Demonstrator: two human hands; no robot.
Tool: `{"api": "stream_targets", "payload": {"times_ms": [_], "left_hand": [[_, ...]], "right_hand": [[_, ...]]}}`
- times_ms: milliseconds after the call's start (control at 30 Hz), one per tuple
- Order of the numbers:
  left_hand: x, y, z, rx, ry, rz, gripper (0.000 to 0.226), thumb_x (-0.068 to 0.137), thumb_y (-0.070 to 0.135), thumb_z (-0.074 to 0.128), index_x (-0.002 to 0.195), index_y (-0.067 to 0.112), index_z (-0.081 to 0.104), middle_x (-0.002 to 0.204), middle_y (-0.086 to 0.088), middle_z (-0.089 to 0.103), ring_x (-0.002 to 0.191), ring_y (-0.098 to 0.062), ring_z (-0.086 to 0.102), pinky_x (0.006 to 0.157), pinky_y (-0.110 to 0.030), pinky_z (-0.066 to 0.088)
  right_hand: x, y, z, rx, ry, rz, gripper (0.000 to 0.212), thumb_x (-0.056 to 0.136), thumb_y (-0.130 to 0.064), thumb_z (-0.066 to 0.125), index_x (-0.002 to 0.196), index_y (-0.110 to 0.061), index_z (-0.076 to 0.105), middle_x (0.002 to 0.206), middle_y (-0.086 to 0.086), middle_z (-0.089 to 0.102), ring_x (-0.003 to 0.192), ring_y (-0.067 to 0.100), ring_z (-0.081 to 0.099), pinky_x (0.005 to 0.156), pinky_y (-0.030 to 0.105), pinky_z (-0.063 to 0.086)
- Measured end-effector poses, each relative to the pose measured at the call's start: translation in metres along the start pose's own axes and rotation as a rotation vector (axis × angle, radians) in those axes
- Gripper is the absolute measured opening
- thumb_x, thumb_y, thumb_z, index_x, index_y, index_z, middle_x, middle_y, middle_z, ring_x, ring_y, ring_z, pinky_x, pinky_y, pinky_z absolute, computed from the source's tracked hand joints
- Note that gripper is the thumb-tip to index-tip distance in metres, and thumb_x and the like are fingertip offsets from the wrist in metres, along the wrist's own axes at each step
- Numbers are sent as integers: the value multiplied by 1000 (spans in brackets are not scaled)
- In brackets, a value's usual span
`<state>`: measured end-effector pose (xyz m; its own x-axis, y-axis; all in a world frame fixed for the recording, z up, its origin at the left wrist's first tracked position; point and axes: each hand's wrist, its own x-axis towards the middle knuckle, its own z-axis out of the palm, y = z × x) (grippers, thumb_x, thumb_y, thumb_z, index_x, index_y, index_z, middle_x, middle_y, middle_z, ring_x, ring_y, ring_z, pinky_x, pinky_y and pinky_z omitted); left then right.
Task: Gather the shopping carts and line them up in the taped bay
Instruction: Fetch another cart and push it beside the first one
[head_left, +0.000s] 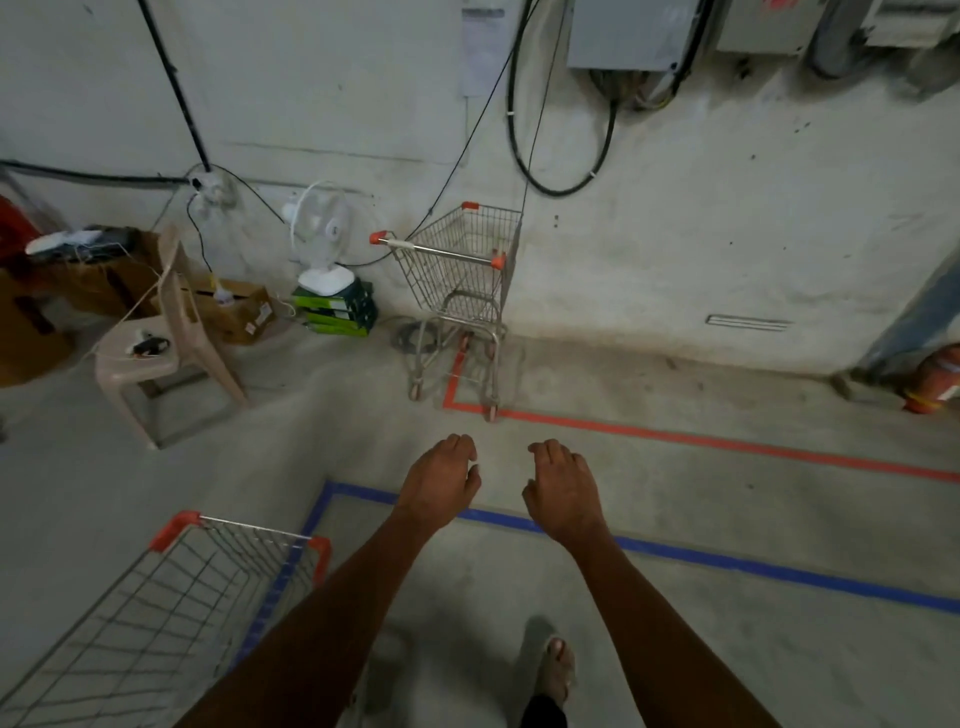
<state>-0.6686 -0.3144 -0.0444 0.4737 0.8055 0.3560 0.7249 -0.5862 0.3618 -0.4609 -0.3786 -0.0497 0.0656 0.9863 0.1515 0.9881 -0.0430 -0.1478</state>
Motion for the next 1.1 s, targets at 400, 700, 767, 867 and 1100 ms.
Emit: {"api": "stream_targets", "payload": {"times_ms": [400, 700, 767, 867, 1100], "left_hand": [[261, -80, 72, 68, 16, -99, 18, 85, 28, 60, 101, 19, 58, 93, 0, 63, 80, -23, 63, 66, -35, 50], [413, -152, 104, 100, -2, -154, 19, 84, 27, 53, 99, 15, 57, 94, -6, 59, 82, -30, 60, 66, -42, 51], [446, -184, 113, 88, -9, -160, 24, 83, 30, 50, 101, 16, 57, 96, -5, 60, 84, -30, 61, 67, -41, 51], [496, -241, 123, 64, -12, -163, 31, 82, 30, 53, 109, 14, 59, 99, -7, 62, 87, -29, 61, 70, -39, 49], [612, -377, 126, 16, -63, -177, 45, 78, 19, 66, 121, 10, 62, 117, -12, 65, 100, -33, 63, 83, -41, 53]], "right_hand": [[309, 102, 23, -5, -43, -121, 54, 75, -21, 68, 126, -7, 58, 116, 11, 63, 109, 32, 58, 92, 43, 46], [485, 113, 52, 27, -36, -201, 56, 69, -19, 68, 123, -6, 58, 112, 12, 63, 105, 32, 59, 89, 43, 48], [529, 108, 66, 39, -26, -216, 58, 69, -20, 63, 125, -5, 58, 114, 13, 63, 108, 33, 58, 91, 43, 47], [601, 97, 88, 36, -4, -215, 61, 71, -22, 59, 129, -5, 56, 120, 13, 62, 113, 32, 57, 97, 42, 43], [765, 48, 127, 7, -2, -131, 60, 76, -20, 67, 134, -10, 55, 127, 9, 62, 117, 28, 59, 102, 47, 47]]}}
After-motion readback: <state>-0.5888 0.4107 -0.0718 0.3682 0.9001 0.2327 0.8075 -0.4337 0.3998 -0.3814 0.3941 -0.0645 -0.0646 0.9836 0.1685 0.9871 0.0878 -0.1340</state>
